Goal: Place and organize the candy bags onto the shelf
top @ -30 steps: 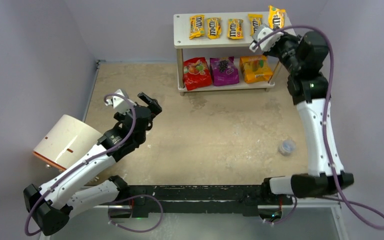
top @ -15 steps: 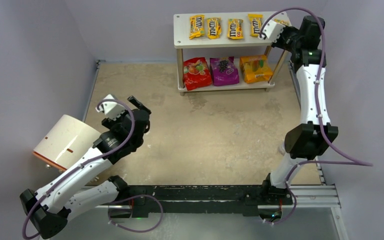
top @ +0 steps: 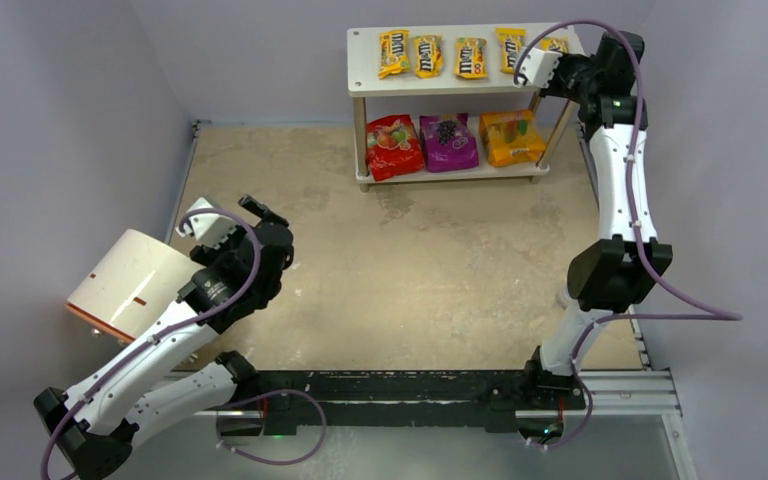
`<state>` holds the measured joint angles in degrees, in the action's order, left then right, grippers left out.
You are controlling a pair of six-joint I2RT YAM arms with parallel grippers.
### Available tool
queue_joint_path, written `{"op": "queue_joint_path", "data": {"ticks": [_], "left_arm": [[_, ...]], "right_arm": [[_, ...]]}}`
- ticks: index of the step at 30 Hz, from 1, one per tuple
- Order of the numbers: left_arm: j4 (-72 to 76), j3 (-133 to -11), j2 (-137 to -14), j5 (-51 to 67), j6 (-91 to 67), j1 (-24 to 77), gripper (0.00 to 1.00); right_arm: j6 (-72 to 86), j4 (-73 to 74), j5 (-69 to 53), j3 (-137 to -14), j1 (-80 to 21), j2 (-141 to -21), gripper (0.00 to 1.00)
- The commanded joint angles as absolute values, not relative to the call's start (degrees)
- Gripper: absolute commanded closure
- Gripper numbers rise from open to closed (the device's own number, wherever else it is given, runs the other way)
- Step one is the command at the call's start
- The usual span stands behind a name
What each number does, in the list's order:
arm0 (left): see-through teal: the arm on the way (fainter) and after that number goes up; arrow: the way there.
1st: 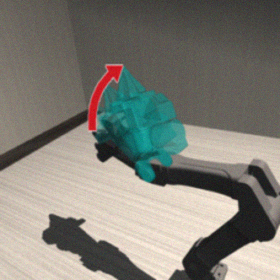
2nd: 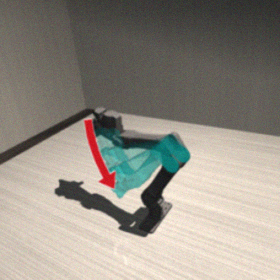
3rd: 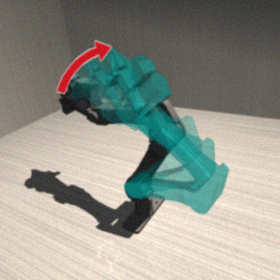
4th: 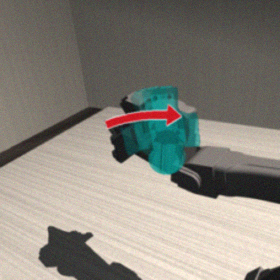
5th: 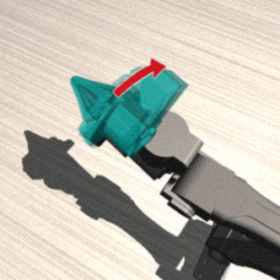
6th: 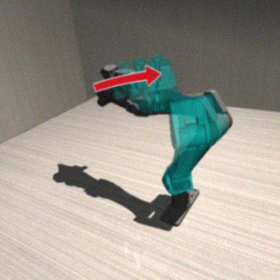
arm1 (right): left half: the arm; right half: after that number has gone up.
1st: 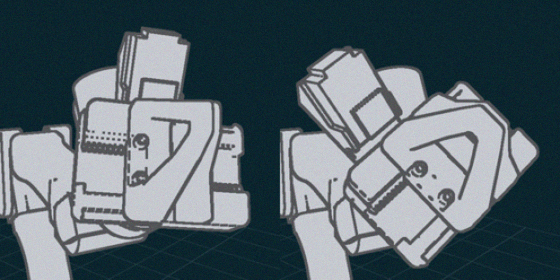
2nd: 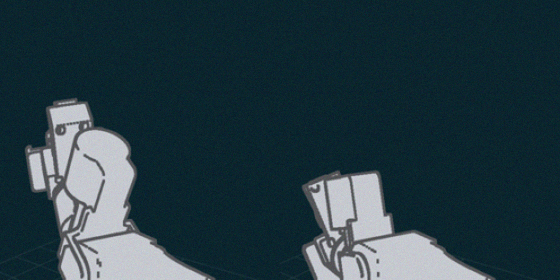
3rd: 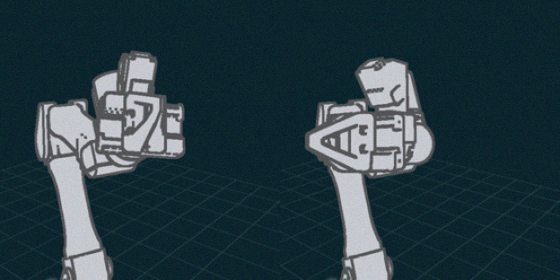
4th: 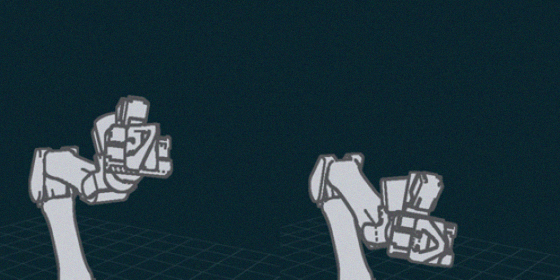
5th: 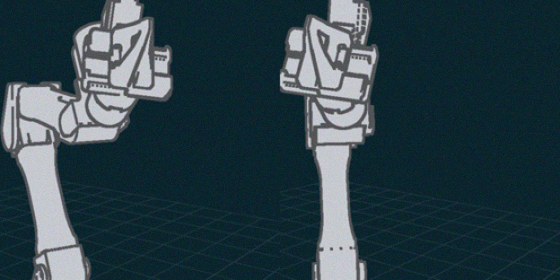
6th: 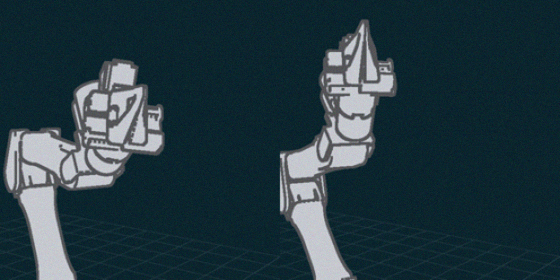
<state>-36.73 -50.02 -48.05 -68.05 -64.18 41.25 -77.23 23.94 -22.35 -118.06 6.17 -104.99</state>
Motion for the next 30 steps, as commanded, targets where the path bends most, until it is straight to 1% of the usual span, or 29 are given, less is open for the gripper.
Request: {"op": "queue_joint_path", "data": {"ticks": [1,2,5,7,10,11,13,14,16,19,20,22,24,26,27,28,29,30], "left_arm": [[-37.42,-50.90,-48.13,-70.41,-65.65,41.05,0.00],[-37.48,-50.99,-48.22,-70.46,-65.65,41.05,0.00],[-37.61,-51.05,-48.27,-70.42,-65.80,41.04,0.00],[-37.62,-51.05,-48.28,-70.36,-66.00,41.04,0.00],[-37.66,-51.16,-48.25,-70.15,-65.96,41.07,0.00],[-37.77,-51.15,-48.23,-70.07,-65.97,41.05,0.00],[-38.11,-51.07,-48.12,-69.88,-66.07,41.04,0.00],[-38.39,-50.99,-48.07,-69.80,-66.46,41.04,0.00],[-38.78,-50.89,-47.93,-69.77,-66.95,41.04,0.00],[-38.85,-50.98,-47.81,-68.90,-66.60,41.05,0.00],[-38.85,-50.94,-47.83,-68.53,-66.48,41.05,0.00],[-38.92,-51.05,-47.58,-68.11,-66.23,41.04,0.00],[-38.75,-51.08,-47.22,-67.56,-65.51,41.06,0.00],[-37.94,-51.07,-46.69,-66.60,-64.04,41.05,0.00],[-37.37,-51.07,-46.53,-65.90,-63.30,41.04,0.00],[-36.55,-50.77,-46.43,-64.87,-62.12,41.04,0.00],[-35.17,-50.12,-46.41,-63.85,-61.19,41.04,0.00],[-33.25,-48.90,-46.48,-62.00,-60.19,41.04,0.00]], "right_arm": [[-79.33,23.46,-22.50,-119.90,6.59,-104.63,0.96],[-79.50,23.47,-22.36,-119.57,6.59,-104.44,0.94],[-79.88,23.66,-22.32,-118.89,6.68,-103.92,0.77],[-79.81,23.81,-22.41,-118.65,6.77,-103.60,0.71],[-79.44,25.03,-22.14,-118.55,6.85,-102.71,0.65],[-79.59,26.19,-21.95,-118.44,6.83,-102.21,0.60],[-80.07,28.22,-21.36,-117.44,6.86,-100.88,0.41],[-80.45,29.05,-21.16,-116.46,6.86,-99.95,0.36],[-81.29,30.68,-20.76,-114.46,6.86,-97.69,0.27],[-81.76,35.20,-20.46,-113.74,6.86,-94.51,0.16],[-82.00,35.85,-20.10,-113.08,6.86,-93.39,0.11],[-83.16,38.34,-20.76,-111.82,6.86,-90.82,0.04],[-83.32,40.49,-22.18,-111.02,6.86,-88.11,0.01],[-82.15,40.52,-23.98,-109.62,6.86,-84.64,0.01],[-79.98,38.21,-25.40,-108.03,6.78,-82.39,0.01],[-71.11,31.21,-26.78,-104.36,6.77,-79.75,0.01],[-56.62,19.62,-26.14,-99.42,6.77,-76.50,0.01],[-38.44,7.52,-22.96,-94.11,6.77,-73.49,0.01]]}}
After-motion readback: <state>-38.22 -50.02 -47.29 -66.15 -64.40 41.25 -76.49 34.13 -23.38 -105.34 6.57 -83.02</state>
